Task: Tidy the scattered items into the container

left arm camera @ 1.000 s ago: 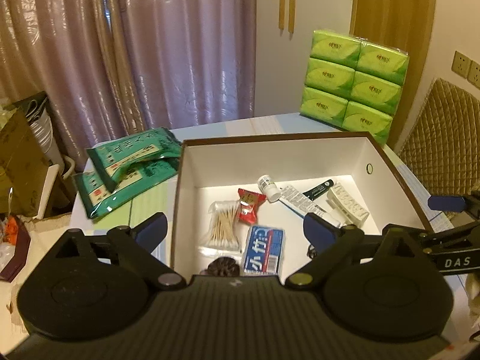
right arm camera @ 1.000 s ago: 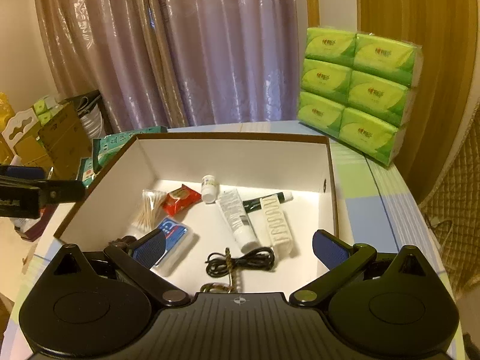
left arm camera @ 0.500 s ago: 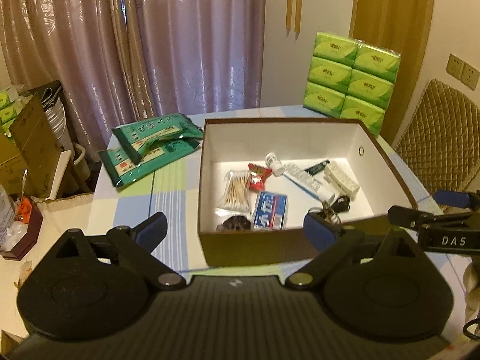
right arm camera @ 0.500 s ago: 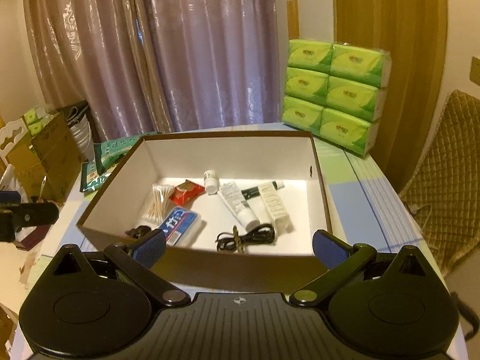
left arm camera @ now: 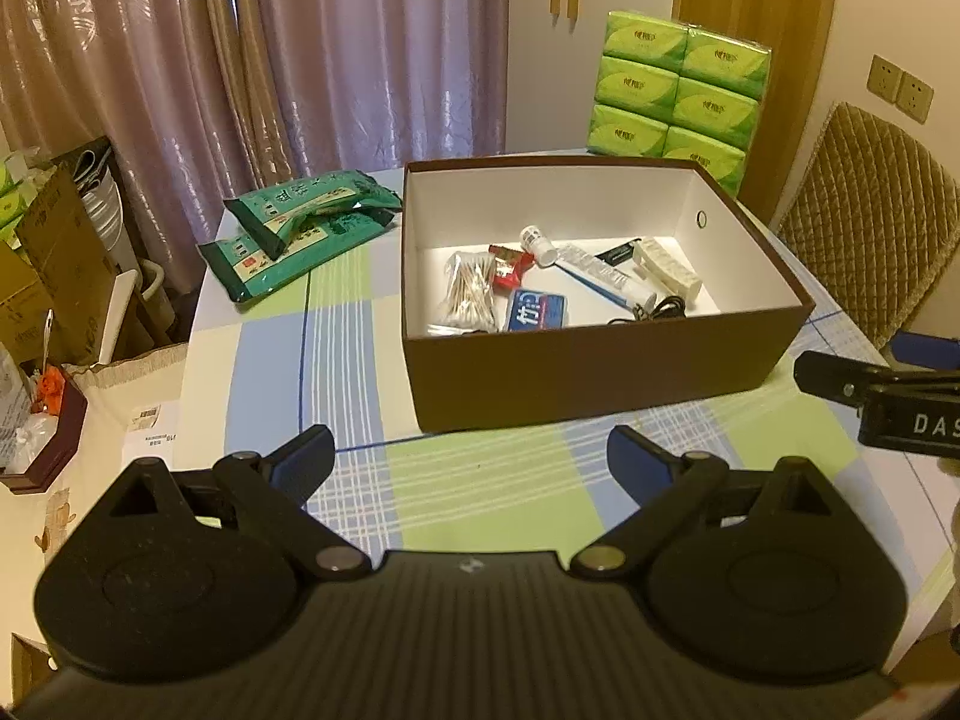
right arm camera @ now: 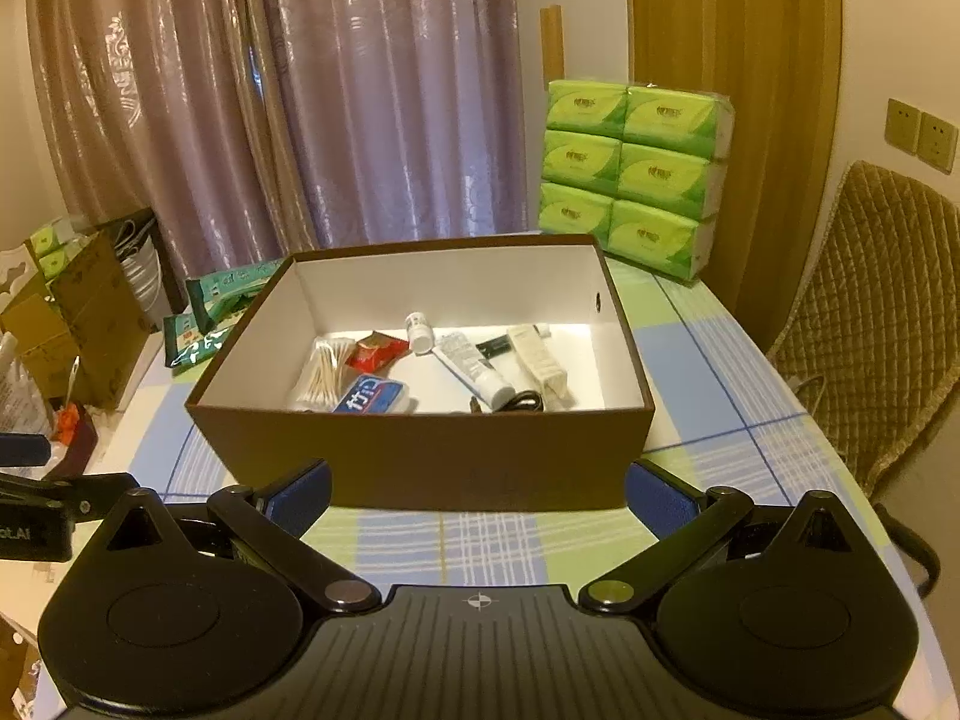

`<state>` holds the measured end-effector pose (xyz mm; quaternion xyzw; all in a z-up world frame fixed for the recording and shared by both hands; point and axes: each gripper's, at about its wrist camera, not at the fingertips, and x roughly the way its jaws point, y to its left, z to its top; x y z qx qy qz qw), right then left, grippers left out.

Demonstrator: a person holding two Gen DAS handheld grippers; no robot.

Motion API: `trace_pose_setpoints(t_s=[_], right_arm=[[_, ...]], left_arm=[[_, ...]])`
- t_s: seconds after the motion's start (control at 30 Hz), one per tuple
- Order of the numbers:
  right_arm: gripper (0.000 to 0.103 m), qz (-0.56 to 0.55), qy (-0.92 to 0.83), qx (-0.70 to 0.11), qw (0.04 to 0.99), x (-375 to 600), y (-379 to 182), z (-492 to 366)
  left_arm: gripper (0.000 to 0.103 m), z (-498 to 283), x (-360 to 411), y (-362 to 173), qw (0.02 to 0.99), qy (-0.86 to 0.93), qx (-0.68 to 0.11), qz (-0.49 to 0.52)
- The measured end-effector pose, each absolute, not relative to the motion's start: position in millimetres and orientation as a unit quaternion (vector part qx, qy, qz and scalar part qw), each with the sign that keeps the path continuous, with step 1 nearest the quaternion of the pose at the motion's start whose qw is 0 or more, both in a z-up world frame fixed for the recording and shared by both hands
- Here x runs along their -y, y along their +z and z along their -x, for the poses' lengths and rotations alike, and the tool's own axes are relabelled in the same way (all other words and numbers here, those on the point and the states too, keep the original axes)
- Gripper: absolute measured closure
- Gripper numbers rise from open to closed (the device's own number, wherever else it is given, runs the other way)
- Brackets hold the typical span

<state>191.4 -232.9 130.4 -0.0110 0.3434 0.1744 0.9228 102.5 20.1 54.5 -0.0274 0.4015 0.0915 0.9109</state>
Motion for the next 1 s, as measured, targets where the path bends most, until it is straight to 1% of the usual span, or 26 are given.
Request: trace_pose_setpoints(t_s=[0.47, 1.0], right_arm=[[0.002, 0.043, 0.209, -0.347, 0.913, 239, 121, -180], [0.002, 0.054, 0.246, -0.378, 0.891, 298, 103, -190]], left_arm=[[0.007, -92, 2, 42, 0.897, 0.12, -0.424, 0.027], [0.007, -101, 65, 30, 0.883, 0.146, -0.444, 0.035]])
